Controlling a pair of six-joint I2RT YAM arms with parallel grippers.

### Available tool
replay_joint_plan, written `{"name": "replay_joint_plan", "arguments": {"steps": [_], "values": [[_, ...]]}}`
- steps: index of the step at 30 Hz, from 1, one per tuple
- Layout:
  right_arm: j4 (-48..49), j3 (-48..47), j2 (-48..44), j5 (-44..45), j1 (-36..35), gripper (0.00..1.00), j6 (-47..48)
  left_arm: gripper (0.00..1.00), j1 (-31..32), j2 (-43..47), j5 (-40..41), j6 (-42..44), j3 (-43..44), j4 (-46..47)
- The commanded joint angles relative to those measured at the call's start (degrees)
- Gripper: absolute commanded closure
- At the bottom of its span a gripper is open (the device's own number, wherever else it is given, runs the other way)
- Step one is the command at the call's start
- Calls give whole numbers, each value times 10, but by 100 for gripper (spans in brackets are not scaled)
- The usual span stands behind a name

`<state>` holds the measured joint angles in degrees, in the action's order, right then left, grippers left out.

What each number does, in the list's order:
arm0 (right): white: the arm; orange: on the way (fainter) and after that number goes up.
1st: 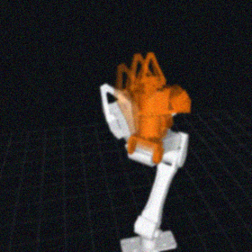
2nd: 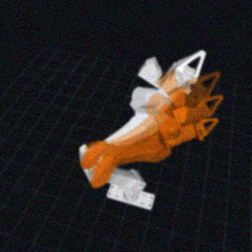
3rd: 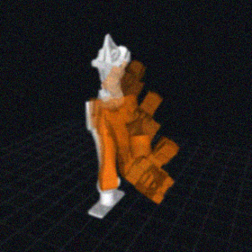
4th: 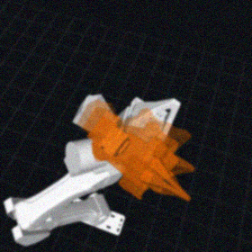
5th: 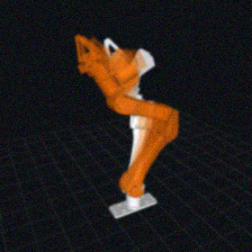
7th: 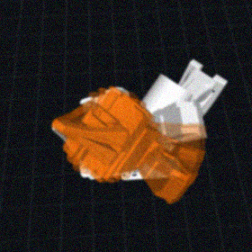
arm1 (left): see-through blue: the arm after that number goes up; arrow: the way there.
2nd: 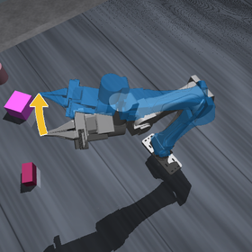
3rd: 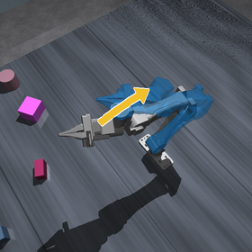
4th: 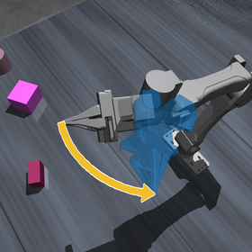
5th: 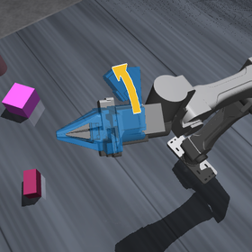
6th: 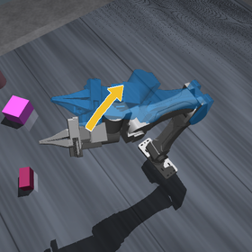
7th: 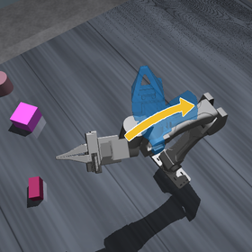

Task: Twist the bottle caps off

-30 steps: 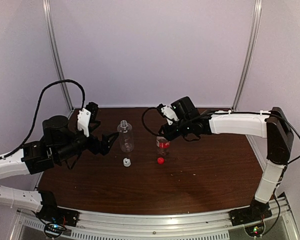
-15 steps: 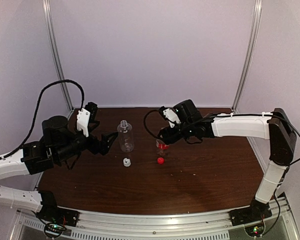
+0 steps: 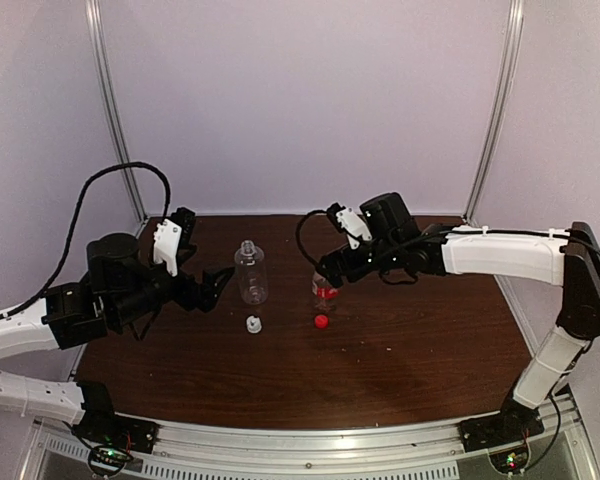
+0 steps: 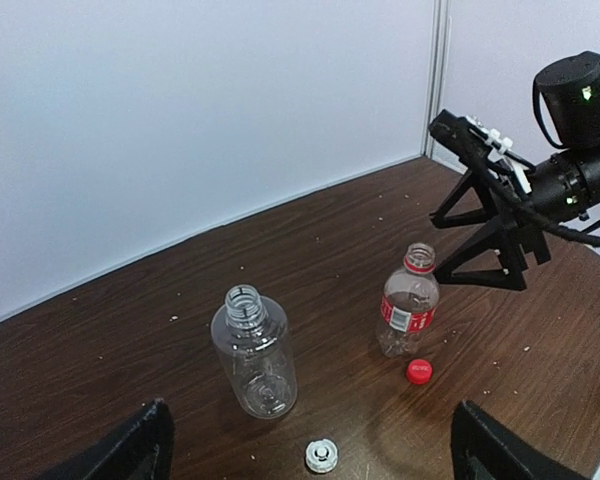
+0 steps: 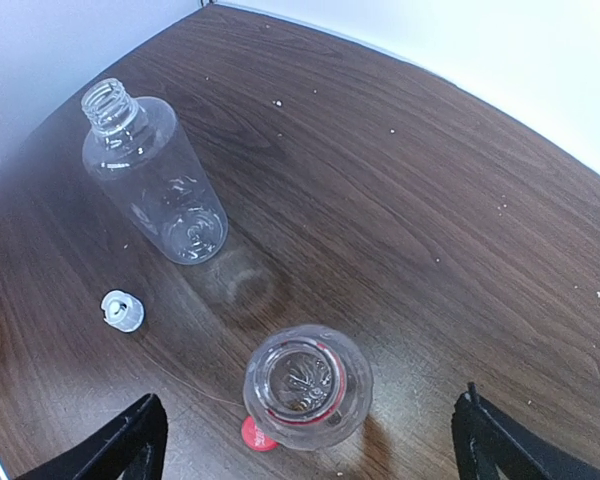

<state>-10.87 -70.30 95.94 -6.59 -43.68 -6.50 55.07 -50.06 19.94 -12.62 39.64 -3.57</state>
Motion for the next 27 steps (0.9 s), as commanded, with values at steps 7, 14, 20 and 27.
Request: {"name": "replay_joint_plan", "arguments": {"steps": [7, 14, 20, 27], "values": [[-5, 29, -87, -26, 11, 0, -28, 2, -4, 1, 70, -5, 2, -8], [-36, 34, -149, 22, 20, 0, -46, 2, -18, 42, 109, -12, -14, -14], [-45, 57, -220, 71, 34, 0, -56, 2, -33, 78, 139, -23, -29, -22], [-54, 88, -303, 141, 64, 0, -59, 2, -59, 126, 136, -24, -28, -38]]}}
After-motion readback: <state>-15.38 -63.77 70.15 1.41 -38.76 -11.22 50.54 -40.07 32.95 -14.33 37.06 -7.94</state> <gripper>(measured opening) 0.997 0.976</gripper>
